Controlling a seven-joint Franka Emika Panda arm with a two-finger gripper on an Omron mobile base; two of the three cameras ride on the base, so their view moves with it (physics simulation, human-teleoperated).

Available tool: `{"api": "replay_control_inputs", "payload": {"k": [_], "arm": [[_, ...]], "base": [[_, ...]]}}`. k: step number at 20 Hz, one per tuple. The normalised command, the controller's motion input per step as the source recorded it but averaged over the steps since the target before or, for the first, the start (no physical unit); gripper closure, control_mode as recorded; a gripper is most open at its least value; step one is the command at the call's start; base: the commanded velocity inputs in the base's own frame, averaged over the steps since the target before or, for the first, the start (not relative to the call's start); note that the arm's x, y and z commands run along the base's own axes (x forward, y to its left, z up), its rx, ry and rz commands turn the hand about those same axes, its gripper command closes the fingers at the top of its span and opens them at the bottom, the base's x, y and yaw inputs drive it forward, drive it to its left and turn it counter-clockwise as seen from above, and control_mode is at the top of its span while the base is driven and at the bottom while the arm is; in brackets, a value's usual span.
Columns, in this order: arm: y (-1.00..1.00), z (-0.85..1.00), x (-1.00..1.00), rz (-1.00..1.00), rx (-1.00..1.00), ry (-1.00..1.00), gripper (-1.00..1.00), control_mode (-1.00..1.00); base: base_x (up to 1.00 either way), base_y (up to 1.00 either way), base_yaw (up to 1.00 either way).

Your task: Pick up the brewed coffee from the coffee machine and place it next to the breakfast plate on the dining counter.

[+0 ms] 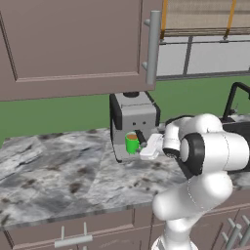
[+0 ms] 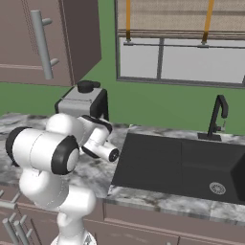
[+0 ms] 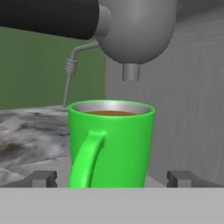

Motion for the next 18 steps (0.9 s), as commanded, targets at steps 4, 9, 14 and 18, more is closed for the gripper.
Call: {"api": "replay_control_inputs", "payload": {"k": [4,9,14,18], "arm": [[0.03,-0.14,0.22,-0.01,0.00,0.00,-1.00,-1.00],[0.15,-0.07,0.17,0.00,0.00,0.00,1.00,-1.00],[0.12,0.00,0.00,0.00,0.00,0.00,1.00,-1.00],[0.00,0.00,-0.18,0.00,0.00,0.00,1.00,-1.00]], "base": [[0.00,0.00,0.00],[0.00,0.00,0.00],[0.00,0.00,0.00],[0.00,0.00,0.00]]}}
